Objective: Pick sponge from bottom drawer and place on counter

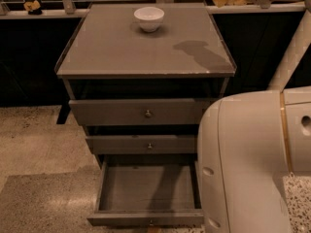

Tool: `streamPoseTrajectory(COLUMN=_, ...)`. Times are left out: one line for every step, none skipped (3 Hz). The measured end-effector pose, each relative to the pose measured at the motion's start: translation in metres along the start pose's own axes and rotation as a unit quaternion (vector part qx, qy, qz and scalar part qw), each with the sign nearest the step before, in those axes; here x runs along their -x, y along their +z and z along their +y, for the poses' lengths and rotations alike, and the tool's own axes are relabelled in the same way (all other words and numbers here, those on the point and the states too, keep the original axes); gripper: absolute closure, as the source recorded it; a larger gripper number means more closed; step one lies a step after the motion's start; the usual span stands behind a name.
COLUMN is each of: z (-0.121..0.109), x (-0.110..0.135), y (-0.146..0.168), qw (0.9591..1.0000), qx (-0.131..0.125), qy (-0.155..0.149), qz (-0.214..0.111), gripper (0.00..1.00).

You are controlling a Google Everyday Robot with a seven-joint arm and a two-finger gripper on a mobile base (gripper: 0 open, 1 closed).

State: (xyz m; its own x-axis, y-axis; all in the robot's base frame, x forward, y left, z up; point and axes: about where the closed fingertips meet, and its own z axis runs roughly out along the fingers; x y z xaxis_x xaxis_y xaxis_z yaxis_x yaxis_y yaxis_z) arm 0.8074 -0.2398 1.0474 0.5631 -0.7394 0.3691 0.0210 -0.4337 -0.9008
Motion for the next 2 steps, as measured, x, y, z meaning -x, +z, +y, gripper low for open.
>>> streamPoseTrajectory(z=0.000, x=0.001, y=0.002, qw=1.0000, qx=-0.001, qy=0.001, qz=-0.001, gripper=1.00)
streamPoseTrajectory(z=0.004, x=0.015, y=0.011, qw=0.9996, qx=-0.008, qy=0.022, qz=-0.018, gripper=1.00)
